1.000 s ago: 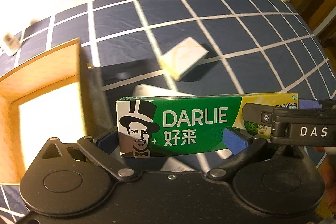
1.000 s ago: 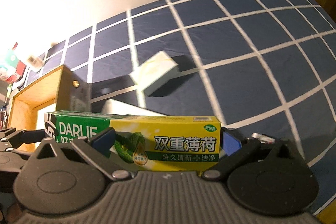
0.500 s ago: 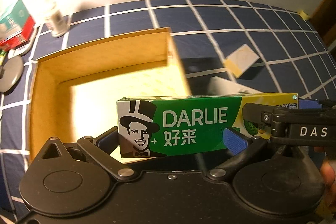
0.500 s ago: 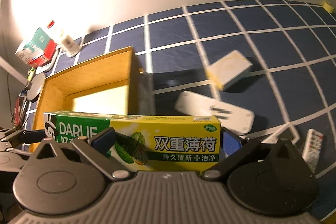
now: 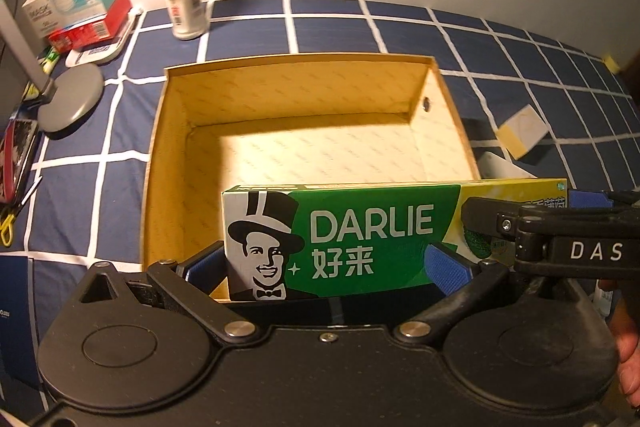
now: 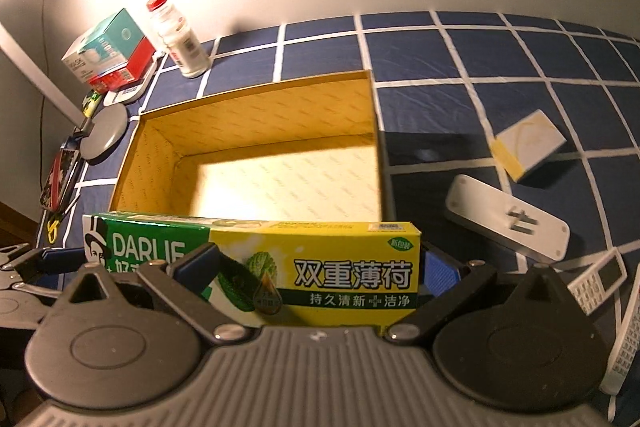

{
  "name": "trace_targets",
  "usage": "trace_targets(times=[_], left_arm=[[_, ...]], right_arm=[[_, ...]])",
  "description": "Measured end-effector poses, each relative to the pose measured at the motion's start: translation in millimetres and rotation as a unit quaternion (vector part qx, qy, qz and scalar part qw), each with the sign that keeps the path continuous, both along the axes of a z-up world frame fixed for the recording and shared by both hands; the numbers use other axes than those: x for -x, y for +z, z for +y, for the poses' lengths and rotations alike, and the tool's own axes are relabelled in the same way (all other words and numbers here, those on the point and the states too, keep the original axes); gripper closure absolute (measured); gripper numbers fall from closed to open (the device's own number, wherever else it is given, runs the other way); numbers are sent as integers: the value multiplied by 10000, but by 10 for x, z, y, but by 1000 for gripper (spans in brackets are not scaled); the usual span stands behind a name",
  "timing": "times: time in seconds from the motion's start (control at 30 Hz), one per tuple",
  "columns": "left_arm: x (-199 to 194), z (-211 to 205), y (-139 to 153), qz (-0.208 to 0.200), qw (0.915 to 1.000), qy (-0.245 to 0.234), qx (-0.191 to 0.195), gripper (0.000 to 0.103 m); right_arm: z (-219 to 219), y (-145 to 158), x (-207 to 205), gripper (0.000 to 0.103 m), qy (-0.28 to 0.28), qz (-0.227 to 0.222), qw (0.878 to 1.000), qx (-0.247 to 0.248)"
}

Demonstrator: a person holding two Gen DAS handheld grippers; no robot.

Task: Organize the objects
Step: 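Lift the toothpaste carton with both grippers and carry it over the cardboard box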

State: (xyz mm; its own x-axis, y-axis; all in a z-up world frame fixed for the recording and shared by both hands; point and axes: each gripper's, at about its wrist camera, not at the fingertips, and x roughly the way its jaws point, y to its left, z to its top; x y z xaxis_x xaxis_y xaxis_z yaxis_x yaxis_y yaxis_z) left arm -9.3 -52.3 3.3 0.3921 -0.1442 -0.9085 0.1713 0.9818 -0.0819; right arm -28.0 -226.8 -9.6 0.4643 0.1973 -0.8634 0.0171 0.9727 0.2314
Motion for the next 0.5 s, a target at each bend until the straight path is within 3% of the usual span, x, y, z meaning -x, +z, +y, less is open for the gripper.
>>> trace_targets(times=[0.5], left_arm=[[-551,307,-246,151,9997,166,111,0]], right_arm=[[361,-181,-635,0,191,128,9996,137]])
